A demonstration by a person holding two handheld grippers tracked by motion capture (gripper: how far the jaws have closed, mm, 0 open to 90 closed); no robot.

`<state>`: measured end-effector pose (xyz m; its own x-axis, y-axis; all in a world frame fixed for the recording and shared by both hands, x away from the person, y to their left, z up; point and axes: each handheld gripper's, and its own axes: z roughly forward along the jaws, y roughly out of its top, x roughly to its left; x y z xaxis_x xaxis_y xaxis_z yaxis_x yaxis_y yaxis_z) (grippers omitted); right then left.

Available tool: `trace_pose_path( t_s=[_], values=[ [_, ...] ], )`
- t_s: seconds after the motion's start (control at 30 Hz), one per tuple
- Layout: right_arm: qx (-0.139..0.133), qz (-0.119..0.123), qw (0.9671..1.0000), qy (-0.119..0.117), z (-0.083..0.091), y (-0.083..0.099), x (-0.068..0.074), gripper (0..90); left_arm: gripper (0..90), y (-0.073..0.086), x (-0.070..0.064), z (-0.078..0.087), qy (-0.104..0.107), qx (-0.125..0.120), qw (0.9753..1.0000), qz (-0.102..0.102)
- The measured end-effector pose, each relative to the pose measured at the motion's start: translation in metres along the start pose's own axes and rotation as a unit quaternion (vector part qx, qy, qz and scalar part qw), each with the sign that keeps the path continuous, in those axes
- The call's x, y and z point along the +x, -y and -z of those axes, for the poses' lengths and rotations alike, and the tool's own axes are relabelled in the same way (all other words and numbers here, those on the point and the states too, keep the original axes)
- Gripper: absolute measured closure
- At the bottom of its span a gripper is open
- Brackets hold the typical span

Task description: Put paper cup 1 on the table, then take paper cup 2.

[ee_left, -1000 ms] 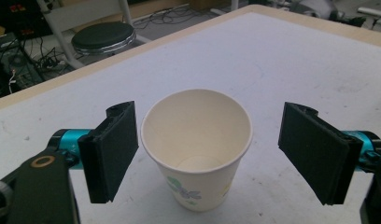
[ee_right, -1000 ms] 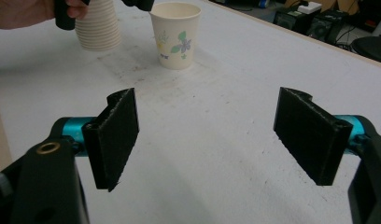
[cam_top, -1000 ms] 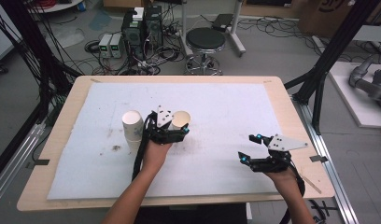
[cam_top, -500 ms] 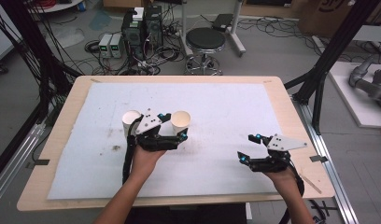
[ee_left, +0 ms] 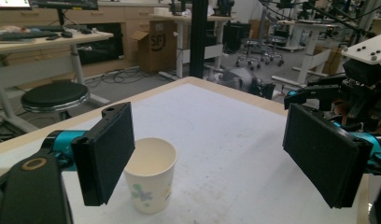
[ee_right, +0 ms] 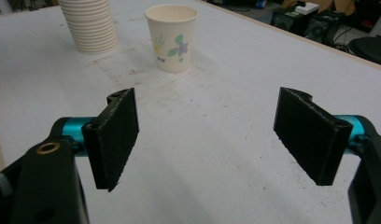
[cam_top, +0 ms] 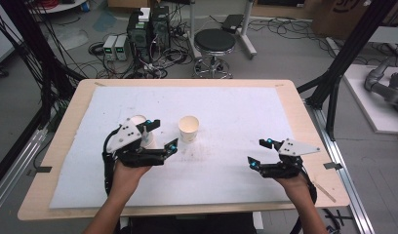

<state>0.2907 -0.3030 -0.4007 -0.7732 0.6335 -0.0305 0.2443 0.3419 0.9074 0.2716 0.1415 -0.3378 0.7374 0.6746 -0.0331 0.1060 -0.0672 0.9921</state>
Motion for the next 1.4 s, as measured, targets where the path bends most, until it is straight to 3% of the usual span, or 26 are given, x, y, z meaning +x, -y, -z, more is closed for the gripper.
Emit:
trace_pose_path(
  t_s=[0.2,0.47,0.8,1.4],
  values=[
    [0.005,0.001,1.0000,-0.003,-0.003,0.001,0.001,22.5,16.7,0.007,0.010,0.025,-0.020,-0.010,0.9997,0.005],
    [0.004,0.000,1.0000,-0.002,-0.003,0.000,0.002,22.5,16.1,0.017,0.021,0.041,-0.032,-0.022,0.9992,0.012],
    [0.002,0.001,1.0000,0.002,0.000,0.002,0.002,22.5,16.1,0.025,0.031,0.053,-0.042,-0.036,0.9983,0.019],
    [-0.001,0.006,1.0000,-0.002,0.002,0.003,0.004,22.5,15.6,0.041,0.048,0.066,-0.090,-0.032,0.9949,0.032]
  ],
)
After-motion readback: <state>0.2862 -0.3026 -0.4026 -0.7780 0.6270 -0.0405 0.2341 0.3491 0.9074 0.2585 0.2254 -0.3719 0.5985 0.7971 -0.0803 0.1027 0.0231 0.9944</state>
